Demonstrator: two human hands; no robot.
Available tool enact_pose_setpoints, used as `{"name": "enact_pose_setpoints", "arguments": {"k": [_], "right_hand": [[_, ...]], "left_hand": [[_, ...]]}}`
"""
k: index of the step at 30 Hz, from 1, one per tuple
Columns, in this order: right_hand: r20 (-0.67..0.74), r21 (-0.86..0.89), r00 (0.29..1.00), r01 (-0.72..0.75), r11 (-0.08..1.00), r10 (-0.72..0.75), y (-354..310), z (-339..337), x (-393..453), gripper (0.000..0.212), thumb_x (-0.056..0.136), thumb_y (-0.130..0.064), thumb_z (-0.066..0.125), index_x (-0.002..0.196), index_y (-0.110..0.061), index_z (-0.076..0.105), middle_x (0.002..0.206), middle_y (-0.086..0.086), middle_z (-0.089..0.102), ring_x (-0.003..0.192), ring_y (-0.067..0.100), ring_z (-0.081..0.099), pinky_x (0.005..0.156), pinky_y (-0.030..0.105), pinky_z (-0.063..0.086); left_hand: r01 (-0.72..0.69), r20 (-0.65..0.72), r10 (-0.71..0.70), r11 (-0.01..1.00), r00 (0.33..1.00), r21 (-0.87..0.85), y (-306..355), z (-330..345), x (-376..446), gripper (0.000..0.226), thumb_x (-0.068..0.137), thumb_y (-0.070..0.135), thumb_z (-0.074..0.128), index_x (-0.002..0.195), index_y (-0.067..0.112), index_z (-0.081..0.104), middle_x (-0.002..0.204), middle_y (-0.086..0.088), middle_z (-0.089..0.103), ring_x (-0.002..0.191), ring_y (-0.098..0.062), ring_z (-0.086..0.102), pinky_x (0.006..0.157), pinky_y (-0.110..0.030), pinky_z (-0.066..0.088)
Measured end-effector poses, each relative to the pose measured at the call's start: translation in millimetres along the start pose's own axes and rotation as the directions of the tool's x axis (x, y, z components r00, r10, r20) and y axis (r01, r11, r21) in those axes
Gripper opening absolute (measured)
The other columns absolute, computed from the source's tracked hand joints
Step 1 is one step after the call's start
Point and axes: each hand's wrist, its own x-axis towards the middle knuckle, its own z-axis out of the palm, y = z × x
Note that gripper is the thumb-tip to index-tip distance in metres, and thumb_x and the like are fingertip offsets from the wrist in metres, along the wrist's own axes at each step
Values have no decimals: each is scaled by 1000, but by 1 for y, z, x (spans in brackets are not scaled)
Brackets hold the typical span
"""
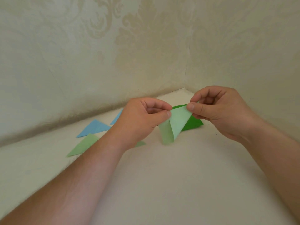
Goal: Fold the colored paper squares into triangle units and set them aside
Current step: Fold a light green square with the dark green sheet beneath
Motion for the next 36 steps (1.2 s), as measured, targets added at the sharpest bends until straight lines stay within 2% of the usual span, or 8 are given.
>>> {"name": "enact_pose_setpoints", "arguments": {"k": [6, 14, 18, 21, 25, 28, 33, 36], "right_hand": [[56, 8, 998, -31, 999, 31, 0, -7, 1, 8, 63, -19, 81, 70, -17, 79, 70, 5, 71, 64, 15, 66, 70, 26, 60], [5, -86, 1000, -18, 996, 19, 3, -7, 3, 21, 63, -18, 82, 77, -7, 74, 63, 6, 66, 56, 13, 58, 57, 22, 54], [-14, -13, 1000, -23, 1000, 23, 3, -5, 2, 23, 66, -17, 81, 85, -7, 71, 66, 9, 61, 57, 15, 56, 57, 24, 52], [37, 165, 991, -132, 977, 127, 7, 0, 1, 36, 70, -20, 78, 104, -12, 70, 67, 2, 65, 61, 15, 60, 63, 27, 55], [225, 112, 946, -262, 959, 232, 14, 9, -5, 50, 66, -27, 89, 112, -13, 74, 102, 11, 77, 94, 35, 71, 94, 48, 57], [236, 105, 942, -269, 957, 239, 15, 15, -6, 44, 76, -27, 78, 117, -11, 74, 120, 11, 75, 122, 43, 62, 108, 57, 48], [228, 120, 944, -271, 955, 240, 14, 17, -6, 40, 80, -23, 74, 119, -11, 73, 118, 9, 76, 115, 32, 70, 97, 45, 58], [228, 111, 943, -272, 956, 241, 16, 17, -6, 33, 81, -23, 73, 113, -15, 76, 116, 8, 77, 107, 26, 72, 89, 39, 59]], "left_hand": [[6, 10, -6, 1000, 1000, -10, 2, -1, 0, 11, 89, 13, 77, 91, 23, 81, 83, 6, 79, 70, 1, 67, 53, -9, 43], [-6, 11, 6, 1000, 1000, 18, 4, -1, -1, 10, 89, 13, 78, 94, 20, 81, 78, 7, 77, 67, 3, 64, 54, -7, 42], [3, 15, -3, 1000, 1000, 3, 5, 0, -2, 10, 89, 13, 78, 93, 21, 81, 80, 5, 78, 68, 1, 66, 54, -8, 43], [25, -5, -25, 997, 1000, -68, 5, 0, -3, 12, 89, 9, 76, 90, 20, 80, 85, -2, 80, 72, -4, 69, 55, -12, 47], [19, -4, -20, 985, 1000, -169, 5, 2, -1, 15, 89, 2, 75, 89, 16, 79, 87, -10, 80, 79, -15, 74, 81, -30, 61], [12, 13, -10, 985, 1000, -173, 4, 1, -1, 13, 90, 2, 75, 92, 14, 79, 86, -9, 80, 80, -16, 75, 80, -27, 61], [2, 22, 1, 985, 1000, -173, 4, 3, -4, 14, 90, 5, 76, 90, 19, 79, 84, -4, 80, 78, -13, 74, 61, -15, 51], [-20, 7, 22, 980, 1000, -198, 4, 6, -3, 15, 90, 6, 76, 87, 21, 79, 82, -5, 79, 78, -14, 73, 61, -16, 52]]}}
